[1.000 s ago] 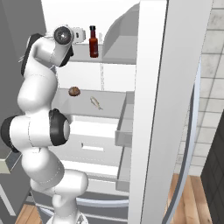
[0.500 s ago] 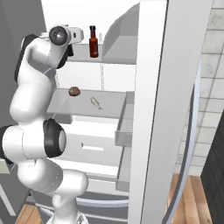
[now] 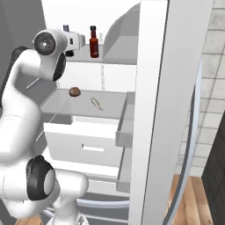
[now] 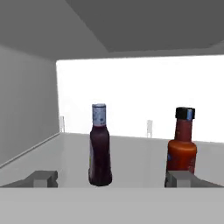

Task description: Place the condiment bottle and condiment bottle from the counter to the top shelf of the fridge. If the existing items in the fridge are on the top shelf, move them to other shelves.

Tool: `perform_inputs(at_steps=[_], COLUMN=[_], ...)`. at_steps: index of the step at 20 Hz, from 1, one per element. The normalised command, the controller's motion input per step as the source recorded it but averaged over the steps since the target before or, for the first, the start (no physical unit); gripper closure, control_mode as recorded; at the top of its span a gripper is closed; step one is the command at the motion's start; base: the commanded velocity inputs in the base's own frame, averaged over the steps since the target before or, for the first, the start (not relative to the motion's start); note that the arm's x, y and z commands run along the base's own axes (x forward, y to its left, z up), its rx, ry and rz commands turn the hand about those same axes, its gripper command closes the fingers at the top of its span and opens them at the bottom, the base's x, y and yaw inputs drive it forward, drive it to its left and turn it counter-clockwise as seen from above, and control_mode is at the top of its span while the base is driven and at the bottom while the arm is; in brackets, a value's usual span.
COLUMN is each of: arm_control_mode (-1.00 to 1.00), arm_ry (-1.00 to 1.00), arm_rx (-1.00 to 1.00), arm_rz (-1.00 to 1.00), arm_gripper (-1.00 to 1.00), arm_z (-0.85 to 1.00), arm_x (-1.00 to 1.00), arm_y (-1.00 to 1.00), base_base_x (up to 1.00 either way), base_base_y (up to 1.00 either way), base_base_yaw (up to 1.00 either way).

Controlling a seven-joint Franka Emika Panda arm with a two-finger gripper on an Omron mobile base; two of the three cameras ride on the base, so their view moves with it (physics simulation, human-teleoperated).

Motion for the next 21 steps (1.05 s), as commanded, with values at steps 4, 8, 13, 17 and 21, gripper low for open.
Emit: perform_inputs(at_steps=[4,8,13,17,21], arm_control_mode=[-1.00,-1.00,-1.00,-1.00,-1.00], arm_ry=[0.00,0.00,0.00,0.00,0.01], arm_rx=[0.00,0.00,0.00,-0.02,-0.04], arm_rz=[-0.17,-0.16,-0.15,-0.10,-0.06], arm_gripper=[-1.00,-1.00,-1.00,-1.00,-1.00], arm_z=[0.26,0.15,0.00,-0.17,-0.29], arm_x=[-1.00,-1.00,-1.00,-1.00,-1.00], arm_y=[-0.49,-0.44,-0.40,-0.35,-0.28], base_base_x=[0.00,0.00,0.00,0.00,0.00], base_base_y=[0.00,0.00,0.00,0.00,0.00], base_base_yaw=[0.00,0.00,0.00,0.00,0.00])
